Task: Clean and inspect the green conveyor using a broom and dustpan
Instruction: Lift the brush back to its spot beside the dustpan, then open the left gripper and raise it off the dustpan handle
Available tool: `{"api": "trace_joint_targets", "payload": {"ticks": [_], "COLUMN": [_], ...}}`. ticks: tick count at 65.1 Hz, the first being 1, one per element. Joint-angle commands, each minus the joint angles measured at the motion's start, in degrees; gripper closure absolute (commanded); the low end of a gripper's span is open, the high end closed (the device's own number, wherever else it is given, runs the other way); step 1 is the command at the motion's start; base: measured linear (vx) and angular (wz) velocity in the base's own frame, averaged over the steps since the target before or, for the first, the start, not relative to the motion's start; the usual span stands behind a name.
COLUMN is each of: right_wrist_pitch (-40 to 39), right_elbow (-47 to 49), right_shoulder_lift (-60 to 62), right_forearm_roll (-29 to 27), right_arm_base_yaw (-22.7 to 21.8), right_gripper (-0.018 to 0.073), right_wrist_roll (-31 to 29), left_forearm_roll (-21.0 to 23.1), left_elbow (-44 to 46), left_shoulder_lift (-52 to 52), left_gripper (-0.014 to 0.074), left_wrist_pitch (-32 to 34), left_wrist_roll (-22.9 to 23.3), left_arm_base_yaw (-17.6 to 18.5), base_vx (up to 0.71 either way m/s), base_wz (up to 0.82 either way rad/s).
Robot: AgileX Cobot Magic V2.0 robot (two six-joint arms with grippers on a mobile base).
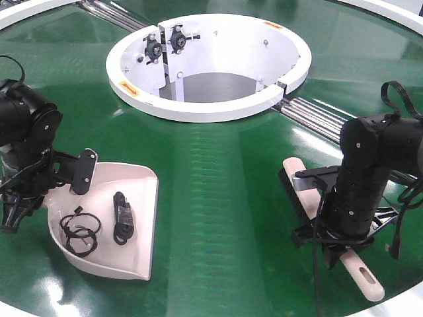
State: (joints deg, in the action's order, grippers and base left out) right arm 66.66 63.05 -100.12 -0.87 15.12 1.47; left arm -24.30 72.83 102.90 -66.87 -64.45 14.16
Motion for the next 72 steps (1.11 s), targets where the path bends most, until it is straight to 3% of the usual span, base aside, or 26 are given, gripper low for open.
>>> {"api": "trace_joint_targets", "payload": {"ticks": [1,53,61,72], "right_wrist_pitch": [0.39,0.39,0.39,0.39], "right_elbow": [1.27,1.27,1.27,1.27], "right_shoulder_lift": [2.85,2.85,2.85,2.85], "right_forearm_roll": [0.37,0.37,0.37,0.37], "right_arm_base_yaw": [-0.22,-0.22,-0.22,-0.22], "right_gripper": [0.0551,0.0551,0.0551,0.0551], "right_wrist_roll": [-0.61,-0.67,-0.67,-0.67], "left_forearm_roll": [-0.21,-0.05,-0.35,0.58], "left_elbow": [1.63,1.63,1.63,1.63], "left_shoulder_lift": [-2.25,-2.25,-2.25,-2.25], "left_gripper": [0.0603,0.0596,0.0559,0.0435], "left_wrist_pitch": [-0.29,-0.10,-1.00,-1.30], "left_wrist_roll": [-0.07,0.41,0.41,0.41], "left_arm_base_yaw": [0.38,0.38,0.38,0.38], "base_vx": [0.00,0.00,0.00,0.00], "base_wz": [0.00,0.00,0.00,0.00]}}
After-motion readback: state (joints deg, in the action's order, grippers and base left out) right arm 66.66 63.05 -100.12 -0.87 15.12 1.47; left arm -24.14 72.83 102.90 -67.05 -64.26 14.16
